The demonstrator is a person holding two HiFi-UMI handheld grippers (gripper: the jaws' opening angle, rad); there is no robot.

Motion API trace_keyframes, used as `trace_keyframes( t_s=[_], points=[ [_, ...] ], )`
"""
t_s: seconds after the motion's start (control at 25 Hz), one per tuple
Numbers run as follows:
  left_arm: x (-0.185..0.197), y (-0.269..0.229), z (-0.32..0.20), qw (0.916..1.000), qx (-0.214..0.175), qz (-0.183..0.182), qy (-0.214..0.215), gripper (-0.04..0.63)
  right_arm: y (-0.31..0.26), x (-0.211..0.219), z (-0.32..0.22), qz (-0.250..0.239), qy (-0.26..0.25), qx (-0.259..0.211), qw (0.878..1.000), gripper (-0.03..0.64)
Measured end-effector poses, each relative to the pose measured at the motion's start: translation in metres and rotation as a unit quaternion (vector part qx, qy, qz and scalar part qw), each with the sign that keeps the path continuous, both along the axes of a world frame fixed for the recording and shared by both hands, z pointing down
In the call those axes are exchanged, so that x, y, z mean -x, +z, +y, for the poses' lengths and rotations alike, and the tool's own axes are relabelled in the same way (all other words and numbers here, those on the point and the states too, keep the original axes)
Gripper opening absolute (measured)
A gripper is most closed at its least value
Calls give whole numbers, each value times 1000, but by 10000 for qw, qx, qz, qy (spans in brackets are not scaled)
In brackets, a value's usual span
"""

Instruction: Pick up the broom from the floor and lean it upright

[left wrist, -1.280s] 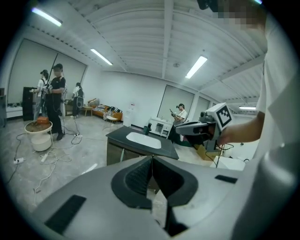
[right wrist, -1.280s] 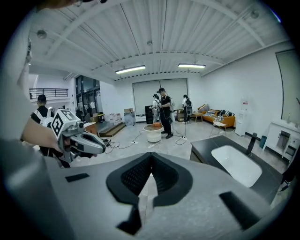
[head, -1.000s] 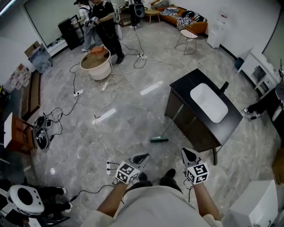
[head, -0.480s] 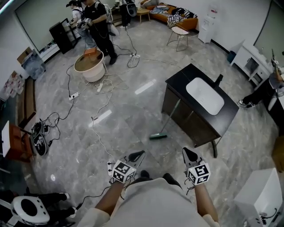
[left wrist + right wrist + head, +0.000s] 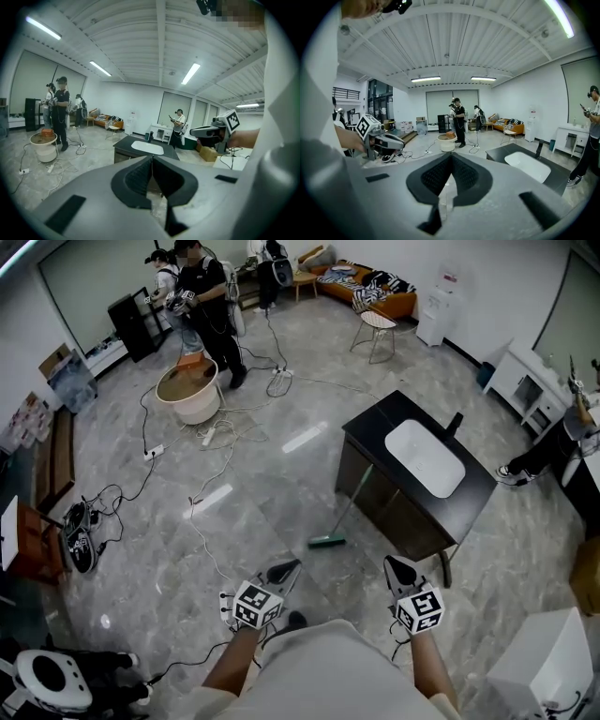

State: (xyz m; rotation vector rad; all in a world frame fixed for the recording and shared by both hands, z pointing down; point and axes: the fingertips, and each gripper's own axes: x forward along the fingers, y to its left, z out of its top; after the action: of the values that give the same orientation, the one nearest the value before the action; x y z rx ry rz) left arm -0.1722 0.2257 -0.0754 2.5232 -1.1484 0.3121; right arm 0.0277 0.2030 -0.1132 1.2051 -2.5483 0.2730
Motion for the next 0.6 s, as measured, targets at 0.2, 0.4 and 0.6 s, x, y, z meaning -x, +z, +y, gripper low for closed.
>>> trace_keyframes(
  t_s=[0.2,0.4,0.6],
  points=[
    [-7,-3,-7,10000,-32,4,-61,9,-2,-11,-5,-70,38,0,10000,-1],
    [-15,-2,-11,10000,-42,-47,-36,9,-5,-17,-8,-99,11,-69,9999,0],
    [-21,-5,-10,10000,-60,-29,-25,11,-5,-24,-7,-168,86,-64,9998,0]
  ],
)
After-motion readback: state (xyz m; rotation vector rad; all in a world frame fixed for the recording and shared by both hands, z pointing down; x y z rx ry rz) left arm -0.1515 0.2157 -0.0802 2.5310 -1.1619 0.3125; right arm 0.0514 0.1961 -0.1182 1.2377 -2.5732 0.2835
